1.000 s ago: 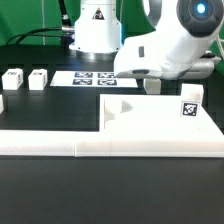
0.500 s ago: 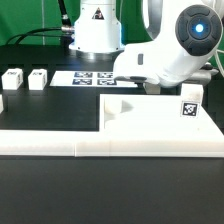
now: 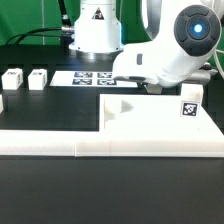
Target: Assemble square table
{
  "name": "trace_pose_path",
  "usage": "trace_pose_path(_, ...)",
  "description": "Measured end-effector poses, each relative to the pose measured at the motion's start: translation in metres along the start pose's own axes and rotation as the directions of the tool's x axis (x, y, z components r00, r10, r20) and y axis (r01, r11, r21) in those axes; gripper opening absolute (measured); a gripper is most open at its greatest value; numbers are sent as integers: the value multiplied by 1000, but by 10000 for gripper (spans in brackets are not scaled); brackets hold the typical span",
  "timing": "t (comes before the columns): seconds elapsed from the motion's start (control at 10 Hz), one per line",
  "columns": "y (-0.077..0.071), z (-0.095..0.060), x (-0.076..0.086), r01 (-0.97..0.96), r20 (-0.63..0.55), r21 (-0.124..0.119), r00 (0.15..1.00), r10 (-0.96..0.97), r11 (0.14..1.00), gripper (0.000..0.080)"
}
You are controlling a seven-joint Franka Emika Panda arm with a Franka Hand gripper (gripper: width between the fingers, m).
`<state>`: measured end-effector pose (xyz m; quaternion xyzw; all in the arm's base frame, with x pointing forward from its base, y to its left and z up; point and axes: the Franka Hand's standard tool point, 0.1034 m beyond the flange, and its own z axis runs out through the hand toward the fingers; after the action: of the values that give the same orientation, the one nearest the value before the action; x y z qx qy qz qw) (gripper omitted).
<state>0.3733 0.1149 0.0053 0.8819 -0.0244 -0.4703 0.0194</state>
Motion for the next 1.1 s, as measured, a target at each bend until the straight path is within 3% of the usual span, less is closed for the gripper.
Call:
trace_pose_path(0.6,3,-4,0,7,-3,5,1000,-7,1000,288)
trace_pose_path(0.8,28,-55,-20,92,-45,30,995,-90,995,288)
trace_pose_path(1.0,56,-97,-38,131,-139,25,982,-126,991,290)
trace_pose_path(1.1,68,-111,-48,128,-161,19,979,-123,992,290)
